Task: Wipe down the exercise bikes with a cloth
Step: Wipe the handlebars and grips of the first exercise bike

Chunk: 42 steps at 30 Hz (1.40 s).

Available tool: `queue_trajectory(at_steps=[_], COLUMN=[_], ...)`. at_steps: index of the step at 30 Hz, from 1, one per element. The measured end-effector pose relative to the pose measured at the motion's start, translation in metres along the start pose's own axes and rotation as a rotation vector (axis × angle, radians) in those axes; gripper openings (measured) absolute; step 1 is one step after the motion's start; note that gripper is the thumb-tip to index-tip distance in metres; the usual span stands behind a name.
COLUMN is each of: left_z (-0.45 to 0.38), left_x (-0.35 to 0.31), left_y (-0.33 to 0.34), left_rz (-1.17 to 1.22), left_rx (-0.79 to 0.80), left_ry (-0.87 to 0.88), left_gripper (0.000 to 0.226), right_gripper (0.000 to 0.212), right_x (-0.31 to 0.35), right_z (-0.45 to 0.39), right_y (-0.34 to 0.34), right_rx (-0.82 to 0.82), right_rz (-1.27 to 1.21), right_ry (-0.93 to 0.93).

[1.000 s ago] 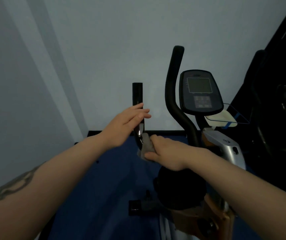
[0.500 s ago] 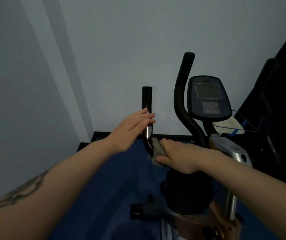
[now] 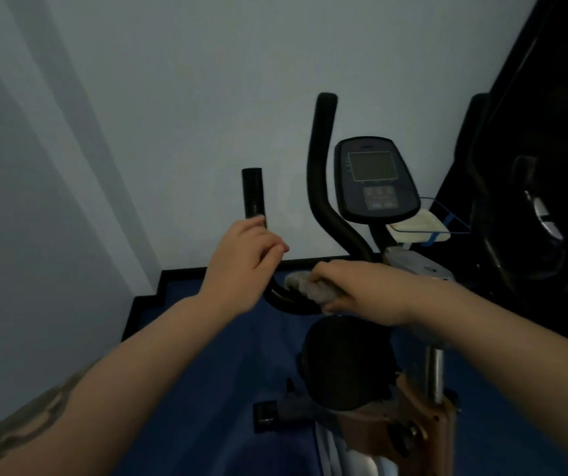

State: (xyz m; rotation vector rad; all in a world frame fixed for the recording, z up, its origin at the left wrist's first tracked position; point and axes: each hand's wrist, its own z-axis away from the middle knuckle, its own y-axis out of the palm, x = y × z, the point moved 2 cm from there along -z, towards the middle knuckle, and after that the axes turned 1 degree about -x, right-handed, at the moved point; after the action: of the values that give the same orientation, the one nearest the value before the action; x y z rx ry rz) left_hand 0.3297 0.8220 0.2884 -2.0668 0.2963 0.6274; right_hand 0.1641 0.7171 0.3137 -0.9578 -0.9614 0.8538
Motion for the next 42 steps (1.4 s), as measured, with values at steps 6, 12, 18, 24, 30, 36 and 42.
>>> queue_trajectory(at_steps=[6, 12, 18, 24, 30, 36, 42], left_z=[-0.004, -0.007, -0.007, -0.008, -0.008, -0.01, -0.012], left_x=[-0.037, -0.047, -0.047, -0.049, -0.048, -0.047, -0.046], left_y=[0.038, 0.072, 0.075, 0.073, 0.074, 0.075, 0.076], left_rz=[-0.051, -0.145, -0.28, -0.35, -0.353, -0.387, -0.39], left_rx=[0.052, 0.22, 0.191, 0.275, 0.236, 0.26, 0.242], left_ry=[-0.116, -0.231, -0.297, -0.313, -0.317, -0.334, -0.327], left_gripper=[0.035, 0.031, 0.032, 0.033, 0.033, 0.034, 0.029], right_gripper=[0.017, 0.021, 0.065, 0.045, 0.057, 0.041, 0.051], right_x=[-0.02, -0.03, -0.029, -0.051, -0.044, -0.046, -0.044], right_z=[0.064, 0.082, 0.03, 0.016, 0.047, 0.013, 0.054], right_y=[-0.04, -0.022, 0.044, 0.038, 0.062, 0.032, 0.053], right_rx=[-0.435, -0.761, -0.696, -0.685, -0.763, -0.721, -0.729], right_rz=[-0.425, -0.453, -0.656, -0.637, -0.332, -0.666, -0.484], right_ry=[0.121, 0.354, 0.274, 0.247, 0.181, 0.299, 0.142])
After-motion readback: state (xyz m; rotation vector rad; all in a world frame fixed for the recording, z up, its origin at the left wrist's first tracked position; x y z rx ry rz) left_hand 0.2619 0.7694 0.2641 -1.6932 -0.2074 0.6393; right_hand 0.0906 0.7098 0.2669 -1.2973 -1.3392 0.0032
